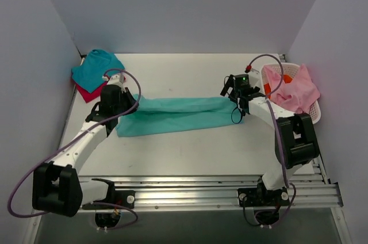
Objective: Fold and stack the t-shirts
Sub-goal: Fold the tshirt
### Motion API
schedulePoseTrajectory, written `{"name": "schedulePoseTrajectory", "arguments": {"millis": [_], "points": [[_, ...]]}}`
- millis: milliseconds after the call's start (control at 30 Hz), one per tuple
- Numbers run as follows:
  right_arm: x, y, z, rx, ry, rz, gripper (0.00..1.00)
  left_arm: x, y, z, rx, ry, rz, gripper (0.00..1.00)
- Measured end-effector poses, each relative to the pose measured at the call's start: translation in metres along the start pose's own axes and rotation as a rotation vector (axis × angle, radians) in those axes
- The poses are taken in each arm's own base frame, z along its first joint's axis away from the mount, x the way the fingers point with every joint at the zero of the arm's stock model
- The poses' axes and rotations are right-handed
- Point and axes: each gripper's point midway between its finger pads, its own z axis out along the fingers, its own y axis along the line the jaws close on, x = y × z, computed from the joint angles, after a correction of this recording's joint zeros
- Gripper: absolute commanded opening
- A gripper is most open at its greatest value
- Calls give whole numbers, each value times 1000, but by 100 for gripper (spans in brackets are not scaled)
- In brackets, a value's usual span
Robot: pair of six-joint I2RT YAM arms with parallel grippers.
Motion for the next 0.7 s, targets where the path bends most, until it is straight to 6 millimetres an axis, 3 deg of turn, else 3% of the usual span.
{"name": "schedulePoseTrajectory", "arguments": {"millis": [33,67,100,233,500,600,700], "points": [[8,-7,-5,26,4,-4,100,10,1,-7,-6,-2,3,65],[15,-14,-10,55,10,-5,100,19,5,-14,-19,-1,2,86],[21,-21,-14,80,15,-3,100,29,11,-20,-37,4,-4,94],[31,-28,-28,126,16,2,100,52,35,-33,-152,15,-27,94],[12,10,-64,51,-75,7,100,31,38,-59,-192,-90,-44,94],[6,25,-72,22,-101,1,100,34,39,-59,-197,-80,-58,94],[3,26,-73,27,-113,0,100,42,42,-54,-217,-48,-75,94]]}}
